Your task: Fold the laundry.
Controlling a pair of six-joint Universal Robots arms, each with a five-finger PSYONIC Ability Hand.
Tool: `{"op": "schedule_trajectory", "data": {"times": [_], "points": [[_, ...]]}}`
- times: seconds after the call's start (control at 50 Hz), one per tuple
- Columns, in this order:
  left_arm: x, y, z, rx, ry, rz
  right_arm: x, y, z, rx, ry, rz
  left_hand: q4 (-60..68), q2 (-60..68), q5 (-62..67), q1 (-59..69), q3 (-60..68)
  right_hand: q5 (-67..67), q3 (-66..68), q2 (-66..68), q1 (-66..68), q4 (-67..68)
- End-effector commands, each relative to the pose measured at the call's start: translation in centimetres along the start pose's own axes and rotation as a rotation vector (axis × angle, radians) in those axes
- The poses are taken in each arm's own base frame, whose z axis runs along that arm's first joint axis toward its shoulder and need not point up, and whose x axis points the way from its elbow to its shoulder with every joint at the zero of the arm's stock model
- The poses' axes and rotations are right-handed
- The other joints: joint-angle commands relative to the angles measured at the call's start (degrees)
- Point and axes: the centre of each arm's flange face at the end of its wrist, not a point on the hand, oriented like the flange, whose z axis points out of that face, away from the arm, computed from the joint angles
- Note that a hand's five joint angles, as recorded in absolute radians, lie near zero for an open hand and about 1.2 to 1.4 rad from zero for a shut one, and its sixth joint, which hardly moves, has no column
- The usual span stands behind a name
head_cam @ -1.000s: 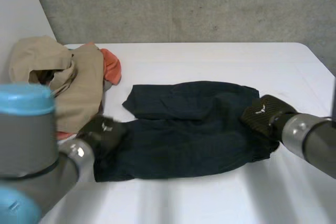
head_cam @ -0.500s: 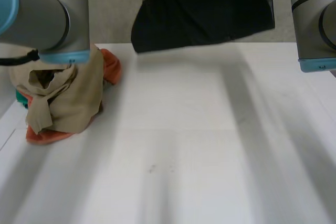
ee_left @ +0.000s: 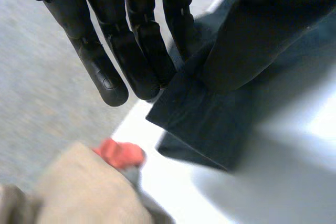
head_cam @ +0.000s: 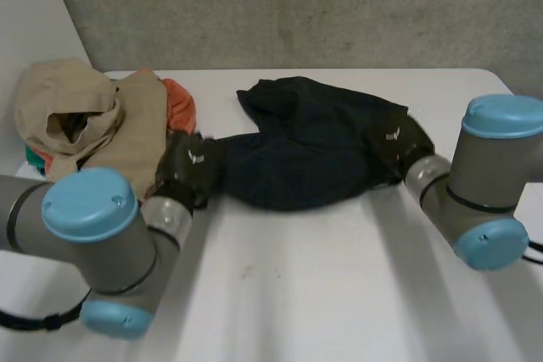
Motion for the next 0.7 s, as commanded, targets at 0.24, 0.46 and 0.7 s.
{"op": "schedule_trajectory", "data": {"times": [0.24,0.46,0.7], "points": [[-0.3,-2.2,-14.0,-0.346,0.292,0.082,-1.8,1.1,-11.7,-0.441,-0.371,-0.090,11.2,11.4,14.4,15.1,11.5,13.4,12.0,12.9,24.3,11.8],[-0.1,-4.4,-14.1,-0.279,0.316,0.083,-0.9,2.5,-11.6,-0.437,-0.340,-0.138,-53.3,-53.0,-50.0,-49.4,-53.0,13.4,12.0,12.9,24.3,11.8],[-6.1,-4.9,-1.3,-0.010,0.023,-0.034,-0.7,2.5,-10.3,-0.367,-0.252,-0.084,-49.9,-49.6,-46.6,-46.0,-49.6,13.4,12.0,12.9,24.3,11.8]]}}
